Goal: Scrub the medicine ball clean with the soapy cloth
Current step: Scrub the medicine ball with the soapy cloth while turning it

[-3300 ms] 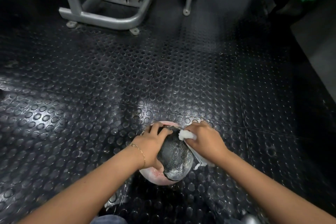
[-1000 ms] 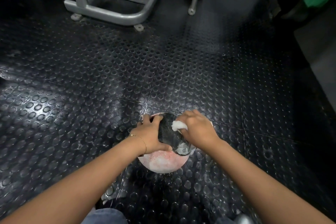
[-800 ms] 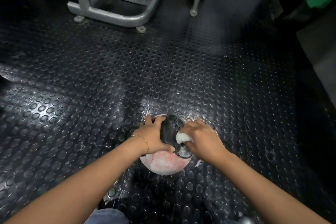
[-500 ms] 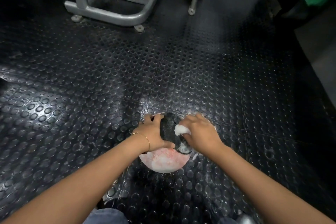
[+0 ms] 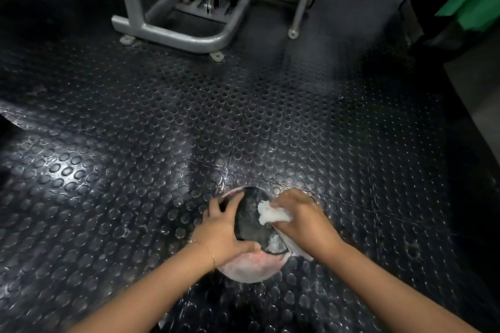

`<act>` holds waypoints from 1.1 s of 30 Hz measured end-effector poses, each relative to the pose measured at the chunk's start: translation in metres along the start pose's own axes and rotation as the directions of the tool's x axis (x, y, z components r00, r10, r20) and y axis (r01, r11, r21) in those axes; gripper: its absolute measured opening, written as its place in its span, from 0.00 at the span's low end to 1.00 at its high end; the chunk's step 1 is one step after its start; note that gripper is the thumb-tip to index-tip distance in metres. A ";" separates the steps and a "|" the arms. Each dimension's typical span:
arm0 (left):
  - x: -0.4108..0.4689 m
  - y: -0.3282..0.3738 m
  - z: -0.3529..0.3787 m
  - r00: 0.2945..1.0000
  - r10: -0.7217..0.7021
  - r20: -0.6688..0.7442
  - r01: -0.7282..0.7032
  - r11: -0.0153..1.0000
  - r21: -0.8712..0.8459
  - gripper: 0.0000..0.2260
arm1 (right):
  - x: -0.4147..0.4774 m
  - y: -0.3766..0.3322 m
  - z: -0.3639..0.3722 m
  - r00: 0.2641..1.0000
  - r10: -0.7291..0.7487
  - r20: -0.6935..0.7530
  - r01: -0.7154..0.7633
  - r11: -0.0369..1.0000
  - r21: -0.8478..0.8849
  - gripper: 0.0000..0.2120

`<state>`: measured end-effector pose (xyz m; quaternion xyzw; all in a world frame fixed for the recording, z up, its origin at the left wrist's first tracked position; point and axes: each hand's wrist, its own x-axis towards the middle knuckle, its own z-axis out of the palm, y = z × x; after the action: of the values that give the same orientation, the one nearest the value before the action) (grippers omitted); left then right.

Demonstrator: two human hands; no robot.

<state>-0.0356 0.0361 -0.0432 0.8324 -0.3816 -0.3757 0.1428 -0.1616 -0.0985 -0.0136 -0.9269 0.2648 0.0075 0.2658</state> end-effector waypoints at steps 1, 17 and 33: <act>-0.003 -0.002 0.002 1.000 0.013 -0.002 -0.013 1.000 0.001 0.47 | -0.003 -0.001 0.002 0.999 -0.009 -0.031 0.009 1.000 -0.009 0.14; 0.001 0.003 -0.003 0.988 0.080 0.130 -0.106 0.971 0.213 0.51 | -0.044 -0.021 0.053 0.893 0.214 -0.396 -0.239 0.971 -0.014 0.23; 0.022 0.014 -0.021 0.985 0.009 0.175 -0.026 0.995 0.099 0.43 | -0.036 -0.023 0.055 0.910 0.248 -0.333 -0.240 0.968 0.066 0.20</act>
<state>-0.0183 0.0094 -0.0325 0.7991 -0.4185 -0.4260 0.0702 -0.1743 -0.0368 -0.0441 -0.8707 0.4203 -0.1219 0.2244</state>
